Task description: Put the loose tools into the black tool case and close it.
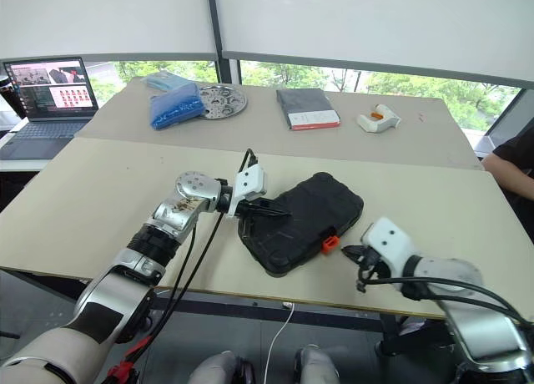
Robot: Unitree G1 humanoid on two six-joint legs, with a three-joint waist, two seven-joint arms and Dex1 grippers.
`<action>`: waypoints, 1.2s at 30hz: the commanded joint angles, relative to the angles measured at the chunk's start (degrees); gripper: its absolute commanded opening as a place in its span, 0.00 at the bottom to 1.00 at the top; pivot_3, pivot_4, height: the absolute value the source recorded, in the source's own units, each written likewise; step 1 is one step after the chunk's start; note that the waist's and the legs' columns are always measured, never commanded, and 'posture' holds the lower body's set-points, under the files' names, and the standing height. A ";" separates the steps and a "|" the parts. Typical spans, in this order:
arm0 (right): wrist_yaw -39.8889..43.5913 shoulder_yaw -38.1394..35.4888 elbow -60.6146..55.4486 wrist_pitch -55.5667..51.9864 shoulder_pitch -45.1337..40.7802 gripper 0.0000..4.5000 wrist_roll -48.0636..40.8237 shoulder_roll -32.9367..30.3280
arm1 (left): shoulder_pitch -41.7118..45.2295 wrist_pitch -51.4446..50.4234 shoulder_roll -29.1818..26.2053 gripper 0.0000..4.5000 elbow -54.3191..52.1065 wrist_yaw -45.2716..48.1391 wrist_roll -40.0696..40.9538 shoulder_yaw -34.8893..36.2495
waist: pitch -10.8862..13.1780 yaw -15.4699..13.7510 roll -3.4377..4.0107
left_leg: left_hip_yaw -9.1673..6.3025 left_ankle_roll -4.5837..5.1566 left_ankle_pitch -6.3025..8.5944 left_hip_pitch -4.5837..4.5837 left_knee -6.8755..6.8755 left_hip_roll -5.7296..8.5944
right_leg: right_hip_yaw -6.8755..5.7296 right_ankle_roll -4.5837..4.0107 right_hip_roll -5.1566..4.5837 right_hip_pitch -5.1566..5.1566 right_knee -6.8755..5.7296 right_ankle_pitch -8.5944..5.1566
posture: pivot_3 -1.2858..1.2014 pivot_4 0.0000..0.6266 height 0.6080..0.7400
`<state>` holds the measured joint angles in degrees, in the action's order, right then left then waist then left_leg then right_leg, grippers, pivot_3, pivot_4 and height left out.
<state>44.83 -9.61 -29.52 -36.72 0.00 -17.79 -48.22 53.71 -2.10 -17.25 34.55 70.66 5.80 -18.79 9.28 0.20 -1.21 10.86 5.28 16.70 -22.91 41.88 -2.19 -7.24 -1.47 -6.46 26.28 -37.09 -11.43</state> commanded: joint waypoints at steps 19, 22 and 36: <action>-4.11 -0.01 -3.57 -5.32 -1.19 0.00 -4.39 1.00 | -0.52 2.46 0.61 0.03 1.57 0.67 -2.93 0.02 | 0.00 -0.75 0.00 | -0.01 0.05 0.03 -0.04 -0.03 0.01 | -0.02 0.00 -0.02 0.01 0.06 0.00 | 0.52 0.24 0.84; -4.49 -1.68 -3.97 -5.68 0.03 0.00 -5.16 1.37 | -0.47 2.48 0.82 0.03 1.70 0.63 -2.99 0.00 | 0.00 -0.72 0.00 | -0.01 0.05 0.03 -0.04 -0.04 0.01 | -0.02 0.00 -0.01 0.01 0.06 0.00 | 0.52 0.24 0.84; -8.03 7.71 2.12 -3.98 -3.80 0.00 -0.82 7.18 | 1.54 11.91 2.60 0.03 6.14 0.68 -8.13 -2.99 | -0.01 -0.79 0.01 | -0.02 0.11 0.07 -0.06 -0.04 0.01 | -0.04 0.04 -0.06 0.02 0.06 0.02 | 0.52 0.24 0.84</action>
<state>37.13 -1.22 -26.42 -41.67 -2.03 -18.99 -41.08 55.71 8.98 -15.08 38.94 71.06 -0.25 -20.02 9.27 -0.59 -1.20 10.83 5.40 16.77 -22.96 41.83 -2.18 -7.28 -1.44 -6.51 26.30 -37.03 -11.41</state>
